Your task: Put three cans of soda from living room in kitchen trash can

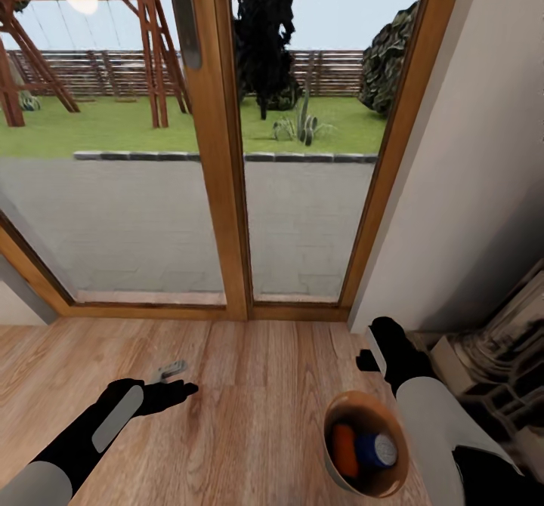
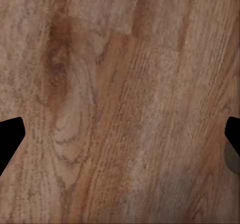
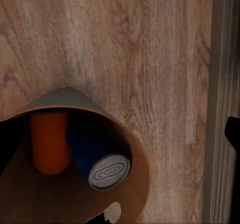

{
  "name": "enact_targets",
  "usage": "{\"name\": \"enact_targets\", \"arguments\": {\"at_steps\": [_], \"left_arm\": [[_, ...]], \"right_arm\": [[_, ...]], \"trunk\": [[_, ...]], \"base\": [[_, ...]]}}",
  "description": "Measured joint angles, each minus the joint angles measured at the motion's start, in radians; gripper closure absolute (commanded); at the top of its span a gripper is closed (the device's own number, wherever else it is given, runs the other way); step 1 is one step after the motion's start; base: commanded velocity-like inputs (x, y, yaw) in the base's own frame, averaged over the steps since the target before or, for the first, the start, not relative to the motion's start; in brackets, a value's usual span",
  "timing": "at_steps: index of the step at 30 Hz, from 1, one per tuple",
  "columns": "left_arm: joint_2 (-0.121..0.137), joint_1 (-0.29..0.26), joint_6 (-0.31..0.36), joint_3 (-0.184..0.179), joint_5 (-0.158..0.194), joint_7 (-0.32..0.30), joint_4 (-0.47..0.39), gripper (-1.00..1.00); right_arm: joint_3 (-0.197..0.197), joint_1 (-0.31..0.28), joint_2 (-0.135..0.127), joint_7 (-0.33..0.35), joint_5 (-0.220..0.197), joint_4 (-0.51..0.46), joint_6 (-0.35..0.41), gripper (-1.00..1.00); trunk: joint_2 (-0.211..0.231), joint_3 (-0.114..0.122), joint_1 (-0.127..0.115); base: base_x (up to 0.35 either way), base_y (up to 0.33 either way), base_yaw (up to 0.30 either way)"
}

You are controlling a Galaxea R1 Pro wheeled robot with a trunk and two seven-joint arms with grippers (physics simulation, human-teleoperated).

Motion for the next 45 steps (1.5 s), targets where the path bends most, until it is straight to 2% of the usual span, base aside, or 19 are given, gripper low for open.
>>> {"name": "enact_targets", "arguments": {"at_steps": [4,10,35,45], "left_arm": [[0.000,0.000,0.000,0.000,-0.001,-0.007,0.000,-1.00],[0.000,0.001,0.000,-0.001,-0.001,-0.012,0.000,-1.00],[0.000,0.001,-0.036,-0.001,-0.004,-0.013,0.001,-1.00],[0.000,0.000,-0.042,-0.001,-0.005,-0.010,0.001,-1.00]], "right_arm": [[-0.003,0.000,0.013,0.000,0.025,-0.004,0.000,-1.00],[-0.003,0.001,0.019,0.000,0.039,-0.007,0.000,-1.00],[-0.002,0.008,0.020,-0.002,0.047,-0.007,0.000,-1.00],[0.001,0.040,0.020,-0.004,0.046,-0.005,0.000,-1.00]], "trunk": [[0.028,0.013,-0.015],[0.070,0.031,-0.038],[0.245,0.110,-0.134],[0.315,0.141,-0.172]], "base": [[0.000,0.000,0.000],[0.000,0.000,0.000],[0.000,0.000,0.000],[0.000,0.000,0.000]]}}
